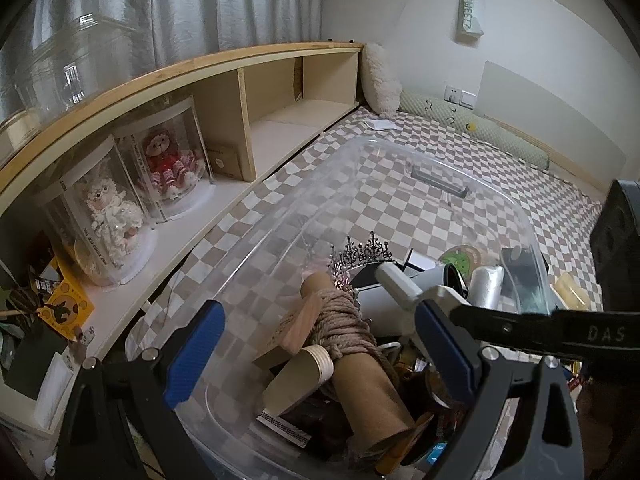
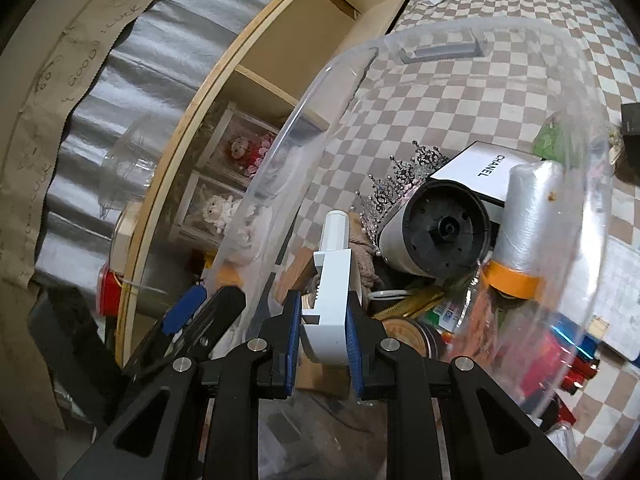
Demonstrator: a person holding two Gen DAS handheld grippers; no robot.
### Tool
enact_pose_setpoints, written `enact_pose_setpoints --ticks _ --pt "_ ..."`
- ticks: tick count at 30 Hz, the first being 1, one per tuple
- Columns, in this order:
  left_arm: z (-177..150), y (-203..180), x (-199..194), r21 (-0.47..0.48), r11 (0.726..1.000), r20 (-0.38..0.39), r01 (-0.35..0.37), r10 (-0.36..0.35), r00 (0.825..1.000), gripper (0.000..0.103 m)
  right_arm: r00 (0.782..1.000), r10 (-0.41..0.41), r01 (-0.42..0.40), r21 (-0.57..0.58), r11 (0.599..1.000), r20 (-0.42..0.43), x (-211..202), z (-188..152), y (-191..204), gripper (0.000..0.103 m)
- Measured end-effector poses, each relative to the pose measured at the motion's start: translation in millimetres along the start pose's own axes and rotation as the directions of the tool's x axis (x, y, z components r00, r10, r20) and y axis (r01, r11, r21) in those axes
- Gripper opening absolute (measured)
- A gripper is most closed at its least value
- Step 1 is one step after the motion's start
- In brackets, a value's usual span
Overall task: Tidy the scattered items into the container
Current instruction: 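Lower the white holder into the clear box and open the right gripper, then withdraw the right gripper from the box back over the item pile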
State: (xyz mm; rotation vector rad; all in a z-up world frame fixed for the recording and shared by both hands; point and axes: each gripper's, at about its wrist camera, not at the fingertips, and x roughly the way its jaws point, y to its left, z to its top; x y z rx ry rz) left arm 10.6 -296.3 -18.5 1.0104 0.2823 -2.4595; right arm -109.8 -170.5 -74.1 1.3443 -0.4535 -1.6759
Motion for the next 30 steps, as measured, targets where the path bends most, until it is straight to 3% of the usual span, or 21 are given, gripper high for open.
enact_pose_setpoints --ticks 4,6,7,8,16,21,24,30 --pt "-1.0 0.8 1.3 0.010 1.000 0.000 -0.010 0.010 1.000 0.097 0.999 0.035 -0.035 -0.001 0.999 0.028 -1.9 1.2 2.4 0.024" --pt "-1.4 3.1 2.6 0.005 1.000 -0.002 -0.009 0.009 1.000 0.097 0.998 0.052 -0.052 -0.002 0.999 0.042 -2.9 1.8 3.6 0.043" --pt "-1.6 3.8 3.1 0.004 1.000 -0.002 -0.009 0.009 1.000 0.097 0.997 0.061 -0.061 -0.003 0.998 0.049 -3.4 2.1 4.2 0.064" --pt "-1.7 4.5 3.6 0.003 1.000 -0.003 -0.008 0.008 1.000 0.097 0.996 0.069 -0.069 -0.003 0.998 0.056 -3.9 2.4 4.8 0.076" --pt "-3.5 6.0 4.8 0.010 1.000 -0.005 -0.010 0.010 1.000 0.097 0.989 0.110 -0.106 -0.044 0.993 0.094 -16.4 2.8 13.7 0.081" --pt "-3.4 5.4 3.6 0.011 1.000 0.000 0.003 -0.003 1.000 0.097 0.984 0.135 -0.128 -0.071 0.989 0.116 -24.5 3.0 19.3 0.103" --pt "-2.7 5.7 3.1 0.009 1.000 0.006 0.004 -0.004 1.000 0.103 0.986 0.102 -0.087 -0.116 0.989 0.134 -29.6 0.2 26.9 0.103" --pt "-2.2 2.7 2.5 0.022 1.000 0.005 0.011 -0.011 1.000 0.103 0.985 0.082 -0.066 -0.107 0.992 0.153 -38.9 1.3 23.5 0.103"
